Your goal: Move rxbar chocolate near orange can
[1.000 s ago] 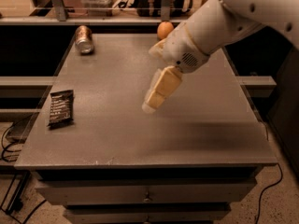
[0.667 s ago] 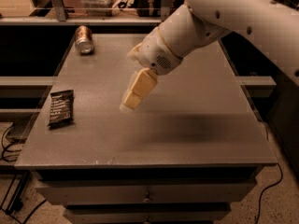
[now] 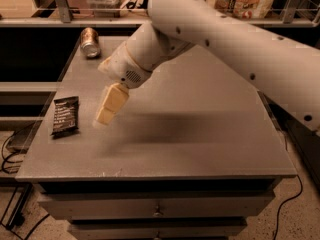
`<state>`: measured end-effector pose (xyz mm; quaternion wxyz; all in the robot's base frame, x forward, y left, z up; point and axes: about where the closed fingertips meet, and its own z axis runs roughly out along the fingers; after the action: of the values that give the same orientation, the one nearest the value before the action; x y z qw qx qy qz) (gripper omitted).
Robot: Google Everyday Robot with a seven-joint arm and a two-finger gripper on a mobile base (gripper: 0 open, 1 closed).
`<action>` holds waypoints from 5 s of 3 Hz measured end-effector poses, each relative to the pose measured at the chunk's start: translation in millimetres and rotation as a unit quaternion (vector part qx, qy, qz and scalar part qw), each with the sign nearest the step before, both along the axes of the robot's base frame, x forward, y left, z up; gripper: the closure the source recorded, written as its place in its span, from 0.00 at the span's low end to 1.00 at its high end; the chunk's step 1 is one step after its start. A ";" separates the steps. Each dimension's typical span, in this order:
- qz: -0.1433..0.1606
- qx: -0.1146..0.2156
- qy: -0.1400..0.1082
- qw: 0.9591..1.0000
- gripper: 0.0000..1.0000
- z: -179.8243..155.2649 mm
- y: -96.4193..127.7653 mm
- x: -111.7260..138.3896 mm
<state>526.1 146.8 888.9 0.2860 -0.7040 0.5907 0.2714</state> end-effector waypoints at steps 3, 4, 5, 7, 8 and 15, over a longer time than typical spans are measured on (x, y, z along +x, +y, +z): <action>0.023 0.027 -0.008 0.999 0.00 -19.3 50.0 4.2; 0.026 0.059 -0.018 0.998 0.00 -26.9 71.8 7.4; 0.026 0.096 -0.020 0.995 0.00 -36.5 89.8 9.7; 0.020 0.156 -0.003 0.988 0.00 -57.7 110.4 8.1; 0.016 0.167 0.006 0.986 0.17 -65.5 111.9 6.4; -0.120 0.189 -0.047 0.974 1.00 7.1 -46.4 92.9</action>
Offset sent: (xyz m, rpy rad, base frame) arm 0.0025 0.0334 -0.0125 0.0238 -0.0110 0.0404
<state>619.0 100.4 895.9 0.4717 -0.5733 0.5949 0.3082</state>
